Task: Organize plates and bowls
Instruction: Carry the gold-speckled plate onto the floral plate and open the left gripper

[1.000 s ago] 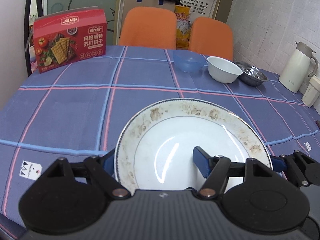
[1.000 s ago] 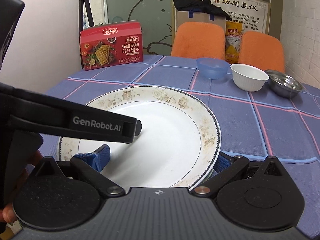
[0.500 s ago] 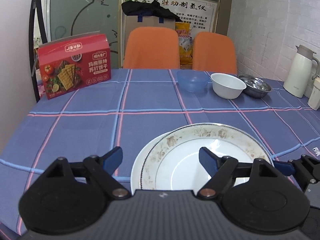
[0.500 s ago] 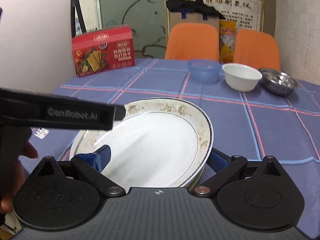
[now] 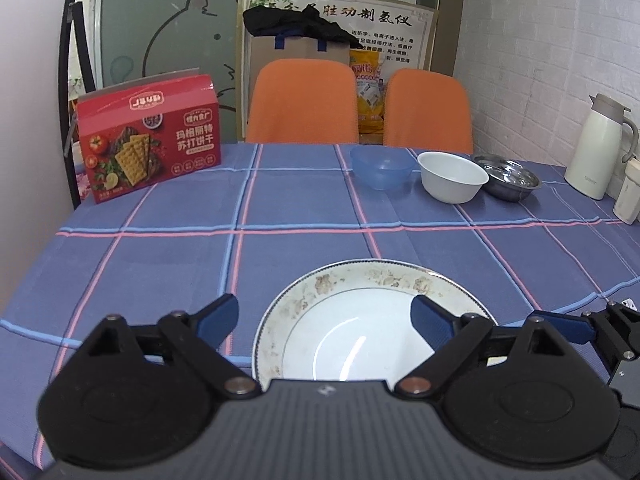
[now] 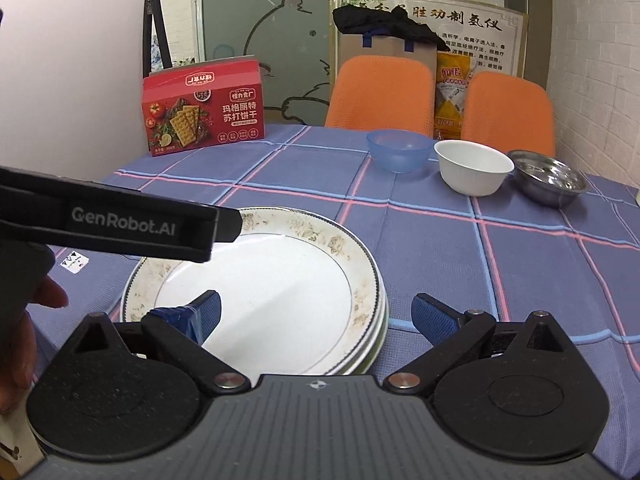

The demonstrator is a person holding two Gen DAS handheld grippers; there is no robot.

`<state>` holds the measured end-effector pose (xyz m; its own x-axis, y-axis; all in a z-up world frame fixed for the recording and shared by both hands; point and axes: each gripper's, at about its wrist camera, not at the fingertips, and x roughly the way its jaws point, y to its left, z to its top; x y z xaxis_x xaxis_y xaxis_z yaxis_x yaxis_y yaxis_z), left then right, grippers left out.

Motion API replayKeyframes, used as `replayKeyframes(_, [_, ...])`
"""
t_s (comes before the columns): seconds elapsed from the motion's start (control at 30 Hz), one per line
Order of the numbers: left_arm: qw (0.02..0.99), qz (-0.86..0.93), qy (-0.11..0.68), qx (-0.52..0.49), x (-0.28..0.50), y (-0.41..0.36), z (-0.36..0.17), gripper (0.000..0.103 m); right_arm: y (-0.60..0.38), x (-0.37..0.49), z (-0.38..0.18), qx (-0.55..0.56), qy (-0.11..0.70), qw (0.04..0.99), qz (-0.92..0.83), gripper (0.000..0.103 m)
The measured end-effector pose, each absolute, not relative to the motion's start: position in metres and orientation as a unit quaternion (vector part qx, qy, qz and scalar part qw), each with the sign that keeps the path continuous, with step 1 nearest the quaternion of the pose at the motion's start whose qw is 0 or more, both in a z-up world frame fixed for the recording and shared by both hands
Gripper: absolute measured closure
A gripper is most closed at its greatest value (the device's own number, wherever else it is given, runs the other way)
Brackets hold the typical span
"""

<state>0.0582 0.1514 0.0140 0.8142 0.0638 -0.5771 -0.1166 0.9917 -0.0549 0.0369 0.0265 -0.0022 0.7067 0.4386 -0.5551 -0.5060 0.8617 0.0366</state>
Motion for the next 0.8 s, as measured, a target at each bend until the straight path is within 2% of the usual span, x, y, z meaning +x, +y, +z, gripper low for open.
replayKeyframes(0.07, [0.950, 0.051, 0.304, -0.044, 0.058, 0.150, 0.013, 0.003, 0.022, 0.039, -0.004, -0.050, 0.293, 0.920, 0.256, 0.014])
replayKeyframes(0.8, [0.950, 0.023, 0.312, -0.021, 0.090, 0.095, 0.023, 0.003, -0.077, 0.080, -0.010, 0.084, 0.312, 0.926, 0.196, 0.014])
